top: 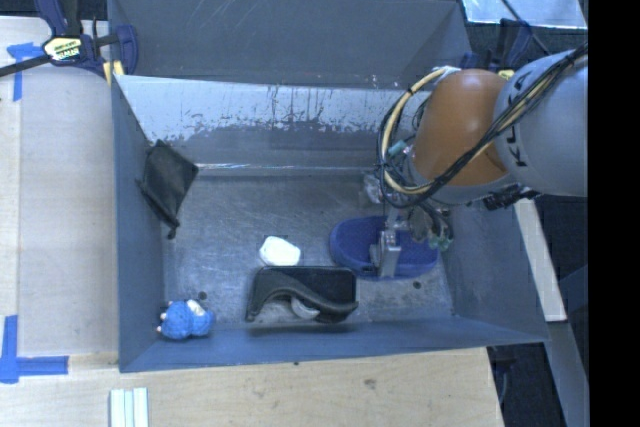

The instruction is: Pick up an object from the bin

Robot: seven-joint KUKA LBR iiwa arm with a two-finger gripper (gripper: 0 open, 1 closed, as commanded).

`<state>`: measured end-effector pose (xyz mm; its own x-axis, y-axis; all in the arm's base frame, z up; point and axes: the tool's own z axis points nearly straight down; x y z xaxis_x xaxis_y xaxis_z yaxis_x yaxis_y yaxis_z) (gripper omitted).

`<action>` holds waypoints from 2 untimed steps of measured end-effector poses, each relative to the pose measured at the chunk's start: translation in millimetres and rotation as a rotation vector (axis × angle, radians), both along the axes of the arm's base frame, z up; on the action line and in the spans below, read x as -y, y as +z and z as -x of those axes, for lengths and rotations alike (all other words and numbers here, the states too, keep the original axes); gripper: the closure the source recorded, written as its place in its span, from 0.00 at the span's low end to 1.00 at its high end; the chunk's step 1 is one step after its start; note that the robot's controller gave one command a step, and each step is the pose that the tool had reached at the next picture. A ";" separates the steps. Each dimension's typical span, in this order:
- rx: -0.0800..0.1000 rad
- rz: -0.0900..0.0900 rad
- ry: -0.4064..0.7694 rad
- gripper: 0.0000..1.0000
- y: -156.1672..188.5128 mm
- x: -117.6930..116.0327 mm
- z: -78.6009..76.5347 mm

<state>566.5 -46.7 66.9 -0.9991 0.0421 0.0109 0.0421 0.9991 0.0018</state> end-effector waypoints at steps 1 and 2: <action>0.023 0.003 0.000 1.00 6.8 1.0 -6.0; 0.024 0.002 0.015 1.00 163.4 -49.8 -14.8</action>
Offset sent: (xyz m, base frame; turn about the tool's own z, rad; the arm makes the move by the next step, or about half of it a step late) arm 0.0000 0.0000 0.0000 0.0000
